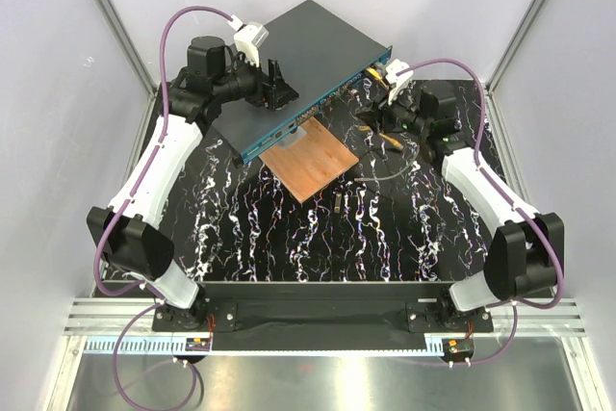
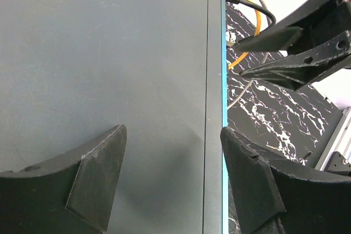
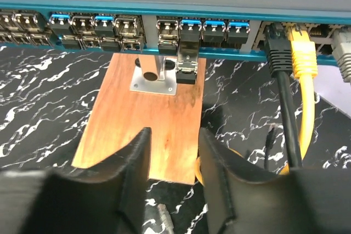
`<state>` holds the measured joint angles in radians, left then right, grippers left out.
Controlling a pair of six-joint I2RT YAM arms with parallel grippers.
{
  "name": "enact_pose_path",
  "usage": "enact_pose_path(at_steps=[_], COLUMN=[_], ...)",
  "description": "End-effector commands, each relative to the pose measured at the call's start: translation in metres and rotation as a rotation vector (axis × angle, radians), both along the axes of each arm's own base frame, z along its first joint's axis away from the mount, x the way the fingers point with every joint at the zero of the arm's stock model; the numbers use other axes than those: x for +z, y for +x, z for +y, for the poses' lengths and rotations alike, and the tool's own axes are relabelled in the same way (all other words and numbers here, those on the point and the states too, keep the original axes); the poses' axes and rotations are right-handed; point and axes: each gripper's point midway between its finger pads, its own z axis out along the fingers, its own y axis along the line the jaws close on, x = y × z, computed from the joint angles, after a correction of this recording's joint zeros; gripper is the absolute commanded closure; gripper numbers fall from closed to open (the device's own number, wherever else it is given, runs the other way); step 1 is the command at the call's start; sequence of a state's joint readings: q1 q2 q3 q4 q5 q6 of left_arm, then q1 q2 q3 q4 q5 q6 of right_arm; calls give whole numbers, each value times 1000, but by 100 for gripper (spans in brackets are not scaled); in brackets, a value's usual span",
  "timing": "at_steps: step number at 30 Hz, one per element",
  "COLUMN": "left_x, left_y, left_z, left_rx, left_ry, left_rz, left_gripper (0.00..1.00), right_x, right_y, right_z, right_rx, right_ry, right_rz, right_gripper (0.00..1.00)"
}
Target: Insert the plug into the switch port
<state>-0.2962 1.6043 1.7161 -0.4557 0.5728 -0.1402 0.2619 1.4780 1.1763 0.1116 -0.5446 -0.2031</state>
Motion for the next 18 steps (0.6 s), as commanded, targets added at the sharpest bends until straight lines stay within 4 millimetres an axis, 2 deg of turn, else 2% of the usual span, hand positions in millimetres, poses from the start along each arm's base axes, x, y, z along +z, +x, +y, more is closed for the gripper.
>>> enact_pose_path(at_steps=[1,3,4,5,6,7,9,10,18], left_x=[26,26,26,26,26,26,27,26,27], left_y=[-1,-1,0,0,0,0,1,1,2], left_z=[-2,-2,-1,-2,-2,-2,-3,-3,-3], left_rx=[-22,-22,-21,-22,-23,-23,-21,-24,-22], left_ry=[-23,-23,-23,-23,-23,-25,-26,-27,-28], left_rz=[-79,-81,-79,-81,-83,-79,-81,-81,-81], left_gripper=[25,25,25,25,25,25,25,25,25], right_x=[21,10,22,16,10,20,14,18,20], right_y=[-3,0,4,2,5,9,13,15,18], right_z=[-2,-1,0,0,1,2,0,0,5], right_rx=[17,14,16,23,26,23,9,8,24], right_ry=[-23,-46,-45,-57,-68,-66,-83,-84,-85], right_rz=[27,94,84,122,143,133,164,156,164], right_gripper=[60,68,72,74,74,74,75,75,74])
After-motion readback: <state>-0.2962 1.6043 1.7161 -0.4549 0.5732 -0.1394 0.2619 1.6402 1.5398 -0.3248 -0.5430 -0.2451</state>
